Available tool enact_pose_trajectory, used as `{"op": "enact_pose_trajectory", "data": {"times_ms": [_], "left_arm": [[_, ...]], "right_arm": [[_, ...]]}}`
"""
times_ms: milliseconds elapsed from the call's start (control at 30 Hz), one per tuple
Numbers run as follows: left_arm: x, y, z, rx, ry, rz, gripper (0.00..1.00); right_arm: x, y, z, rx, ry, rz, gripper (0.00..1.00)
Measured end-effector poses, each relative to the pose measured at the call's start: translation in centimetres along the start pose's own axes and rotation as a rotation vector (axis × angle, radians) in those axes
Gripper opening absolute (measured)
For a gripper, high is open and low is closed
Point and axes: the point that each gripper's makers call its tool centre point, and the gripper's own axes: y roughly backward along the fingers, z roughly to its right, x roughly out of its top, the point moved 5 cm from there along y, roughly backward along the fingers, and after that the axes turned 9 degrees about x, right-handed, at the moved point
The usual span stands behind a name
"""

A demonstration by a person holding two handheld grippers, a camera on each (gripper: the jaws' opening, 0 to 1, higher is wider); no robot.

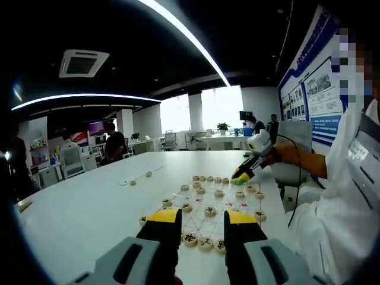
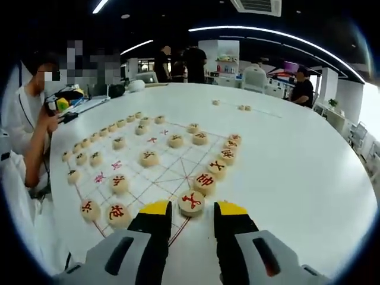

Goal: Pick up the chess pieces one by one and place each piece onto its starting position on the chessboard, setting the pieces on their correct points until all the chess pieces are arranged in the starting layout

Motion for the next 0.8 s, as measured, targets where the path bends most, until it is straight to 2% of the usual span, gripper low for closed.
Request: {"op": "enact_pose_trajectory", "data": {"times_ms": [67,233,400,667,800], "left_arm": [[0.0,0.0,0.0,0.000,-0.001,0.001,0.30],[0.0,0.0,0.0,0.003,-0.001,0.001,0.30],[0.1,0.0,0.1,-0.001,-0.003,0.002,0.30],[0.0,0.2,-0.1,0.006,0.000,0.003,0.30],[0.1,0.2,-0.2,0.007,0.000,0.005,0.30]], "right_arm": [[0.0,0.2,0.2,-0.010,-0.010,0.000,0.39],[2.1,0.9,0.2,-0.011,-0.079,0.115,0.39],[4.4,0.7,0.3,-0.016,-0.068,0.156,0.39],[8.8,-3.3,1.8,-0.015,0.020,0.131,0.39],[11.1,-5.5,3.6,-0.015,0.011,0.140,0.39]]}}
